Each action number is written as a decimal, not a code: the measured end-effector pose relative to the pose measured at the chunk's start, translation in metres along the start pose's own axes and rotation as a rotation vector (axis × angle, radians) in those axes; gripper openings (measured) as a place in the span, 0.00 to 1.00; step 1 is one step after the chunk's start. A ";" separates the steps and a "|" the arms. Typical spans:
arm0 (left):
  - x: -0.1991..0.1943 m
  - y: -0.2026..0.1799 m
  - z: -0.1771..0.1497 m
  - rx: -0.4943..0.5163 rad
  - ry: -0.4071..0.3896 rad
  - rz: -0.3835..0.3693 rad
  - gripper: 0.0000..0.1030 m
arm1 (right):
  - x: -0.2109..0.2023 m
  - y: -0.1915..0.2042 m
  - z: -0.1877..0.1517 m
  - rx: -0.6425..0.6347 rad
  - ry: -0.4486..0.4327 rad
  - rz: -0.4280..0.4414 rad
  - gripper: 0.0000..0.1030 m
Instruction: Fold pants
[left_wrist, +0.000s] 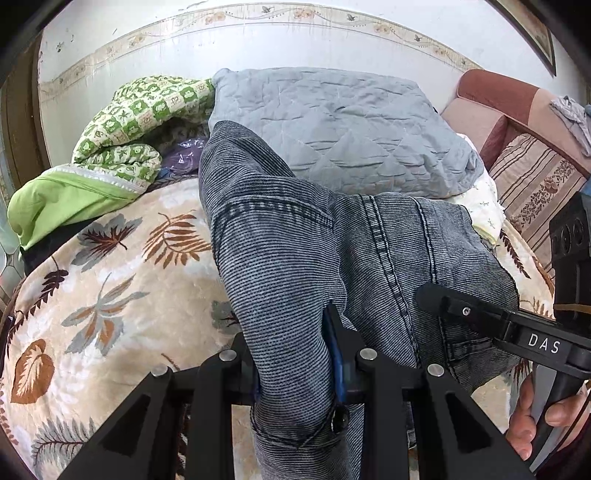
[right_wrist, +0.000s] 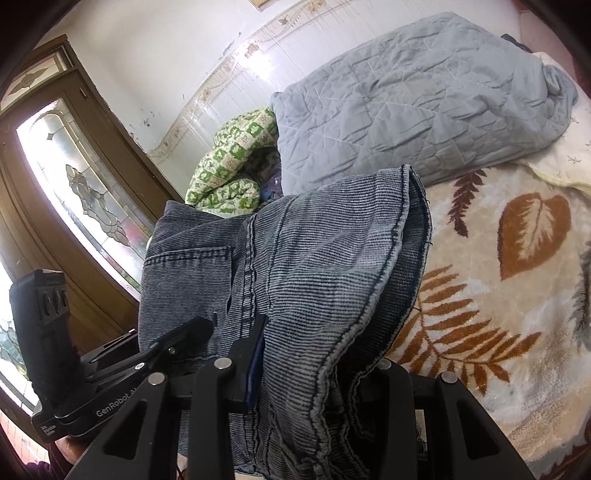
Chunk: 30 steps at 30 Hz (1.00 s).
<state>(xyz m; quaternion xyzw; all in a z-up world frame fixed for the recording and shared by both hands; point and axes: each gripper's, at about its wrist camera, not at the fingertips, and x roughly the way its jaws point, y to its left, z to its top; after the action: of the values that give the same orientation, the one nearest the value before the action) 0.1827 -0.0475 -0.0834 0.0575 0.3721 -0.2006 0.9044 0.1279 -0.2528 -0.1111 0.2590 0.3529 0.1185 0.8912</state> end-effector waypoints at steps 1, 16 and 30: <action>0.002 0.000 -0.001 -0.001 0.004 0.001 0.29 | 0.002 -0.001 0.001 0.000 0.005 -0.004 0.37; 0.016 0.003 -0.005 -0.014 0.026 0.008 0.29 | 0.014 -0.004 0.003 0.001 0.042 -0.020 0.37; 0.023 0.004 -0.006 -0.021 0.036 0.014 0.29 | 0.020 -0.004 0.003 -0.002 0.054 -0.028 0.37</action>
<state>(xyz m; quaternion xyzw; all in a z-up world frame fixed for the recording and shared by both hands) 0.1953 -0.0495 -0.1035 0.0544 0.3899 -0.1894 0.8995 0.1446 -0.2495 -0.1221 0.2499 0.3802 0.1135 0.8832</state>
